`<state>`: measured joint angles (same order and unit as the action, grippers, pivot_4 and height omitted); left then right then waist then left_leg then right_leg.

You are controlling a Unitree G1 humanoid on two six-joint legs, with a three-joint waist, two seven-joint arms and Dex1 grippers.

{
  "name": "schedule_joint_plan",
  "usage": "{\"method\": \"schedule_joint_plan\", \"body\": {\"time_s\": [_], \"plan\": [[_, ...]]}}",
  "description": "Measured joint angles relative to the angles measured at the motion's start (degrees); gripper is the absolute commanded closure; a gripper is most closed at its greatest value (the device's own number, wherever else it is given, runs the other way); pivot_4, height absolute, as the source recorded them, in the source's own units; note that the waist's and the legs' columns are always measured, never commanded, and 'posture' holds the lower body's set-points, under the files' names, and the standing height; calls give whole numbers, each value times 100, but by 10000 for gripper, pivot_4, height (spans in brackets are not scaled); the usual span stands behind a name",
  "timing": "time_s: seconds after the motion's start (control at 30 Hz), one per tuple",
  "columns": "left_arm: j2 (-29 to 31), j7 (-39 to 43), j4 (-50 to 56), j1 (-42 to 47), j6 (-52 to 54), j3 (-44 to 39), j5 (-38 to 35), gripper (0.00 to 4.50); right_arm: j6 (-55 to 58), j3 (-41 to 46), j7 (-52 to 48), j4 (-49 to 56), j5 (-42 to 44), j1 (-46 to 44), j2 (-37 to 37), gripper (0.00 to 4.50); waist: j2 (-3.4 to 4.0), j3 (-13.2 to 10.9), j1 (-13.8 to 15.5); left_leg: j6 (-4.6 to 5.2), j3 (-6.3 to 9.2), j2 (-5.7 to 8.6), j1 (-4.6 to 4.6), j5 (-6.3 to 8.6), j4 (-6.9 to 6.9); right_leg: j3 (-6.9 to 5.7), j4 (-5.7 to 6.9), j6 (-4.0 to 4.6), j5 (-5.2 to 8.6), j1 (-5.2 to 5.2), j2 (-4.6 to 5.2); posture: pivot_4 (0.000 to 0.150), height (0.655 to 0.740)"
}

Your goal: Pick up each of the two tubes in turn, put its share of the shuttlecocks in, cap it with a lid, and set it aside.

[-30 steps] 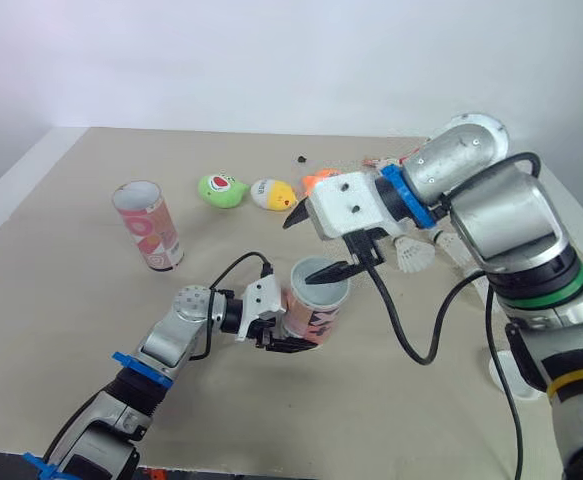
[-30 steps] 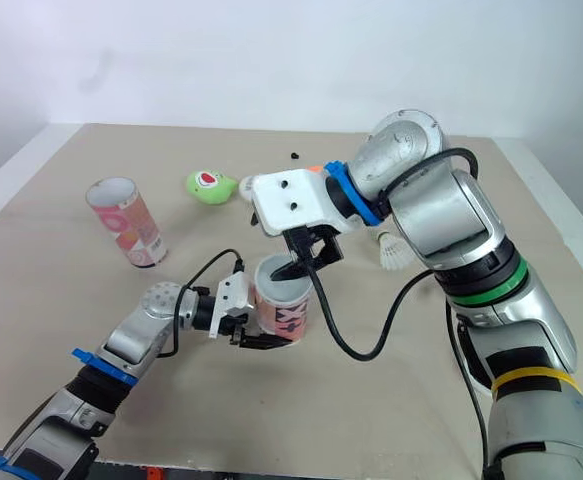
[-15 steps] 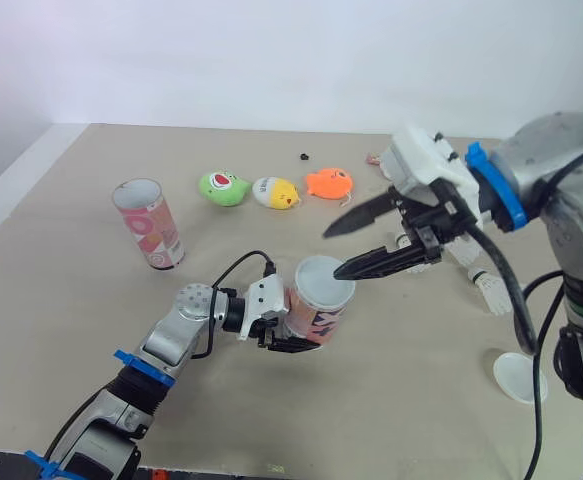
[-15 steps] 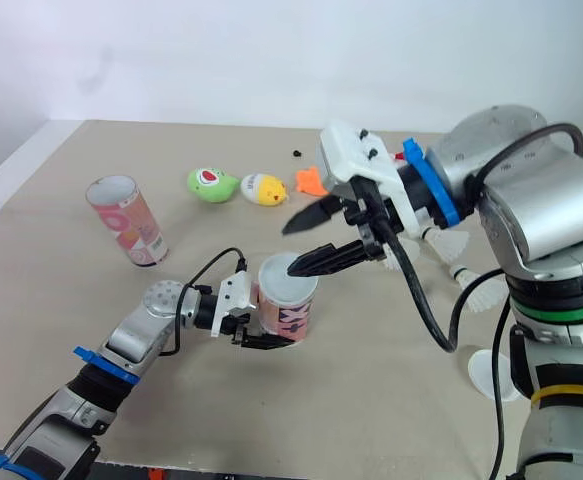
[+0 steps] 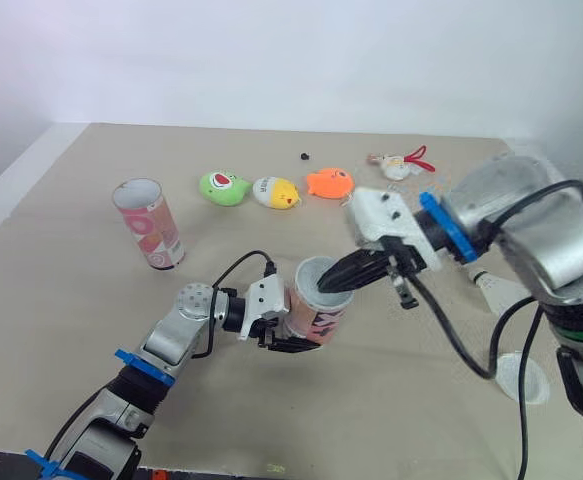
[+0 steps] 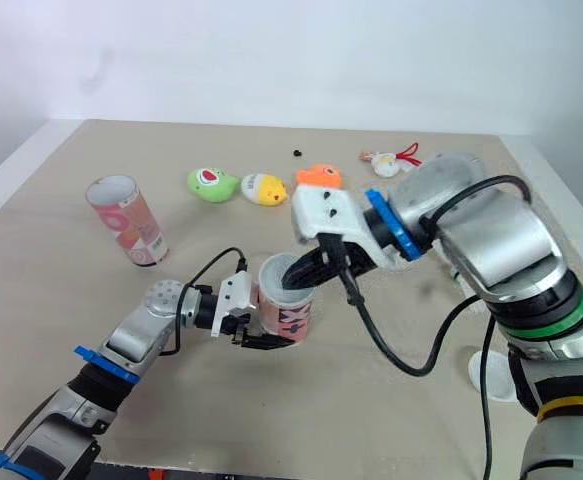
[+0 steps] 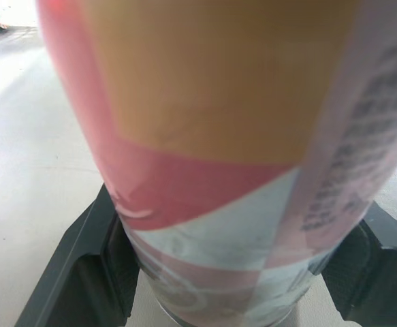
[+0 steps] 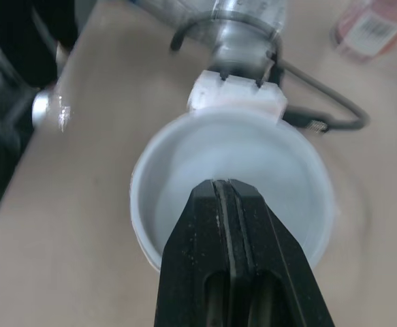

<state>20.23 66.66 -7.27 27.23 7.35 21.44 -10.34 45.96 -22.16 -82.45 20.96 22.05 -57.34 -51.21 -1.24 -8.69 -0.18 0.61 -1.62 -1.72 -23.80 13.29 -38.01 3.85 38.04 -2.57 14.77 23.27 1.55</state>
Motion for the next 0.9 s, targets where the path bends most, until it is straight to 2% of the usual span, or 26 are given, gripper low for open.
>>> {"method": "schedule_joint_plan", "body": {"time_s": [0.37,0.53,0.6,0.7,0.9], "plan": [[61,-46,-63,-4,50,-48,21,15572,-1525,-648,-598,-506,-951,-484,242,44792,-11,12,-88,0,-1,-19,68,0,3,-5,0,14,23,-35,-11,1500,7400],[68,-66,-65,-34,53,-82,16,15572,-1363,-554,-615,-683,-915,-487,421,44792,-24,20,-108,-1,-8,-19,73,-1,2,-1,0,20,16,-37,-1,1500,7400],[68,-62,-48,-37,47,-96,13,15572,-943,-392,-590,-897,-678,-482,550,44792,-23,17,-109,-4,-10,-19,59,-5,2,3,1,53,-11,-40,-1,1500,7400],[56,-40,6,-37,26,-91,7,15572,-274,45,-487,-1017,-160,-422,603,44792,-15,5,-98,-11,-9,-15,20,-12,4,0,2,41,-17,-6,4,1500,7400],[-22,10,-16,-84,-71,-118,-83,15572,950,1772,322,-827,991,-63,501,44792,-14,4,-94,-12,0,3,-8,-11,14,-13,-2,13,-18,11,29,1500,7400]]}}
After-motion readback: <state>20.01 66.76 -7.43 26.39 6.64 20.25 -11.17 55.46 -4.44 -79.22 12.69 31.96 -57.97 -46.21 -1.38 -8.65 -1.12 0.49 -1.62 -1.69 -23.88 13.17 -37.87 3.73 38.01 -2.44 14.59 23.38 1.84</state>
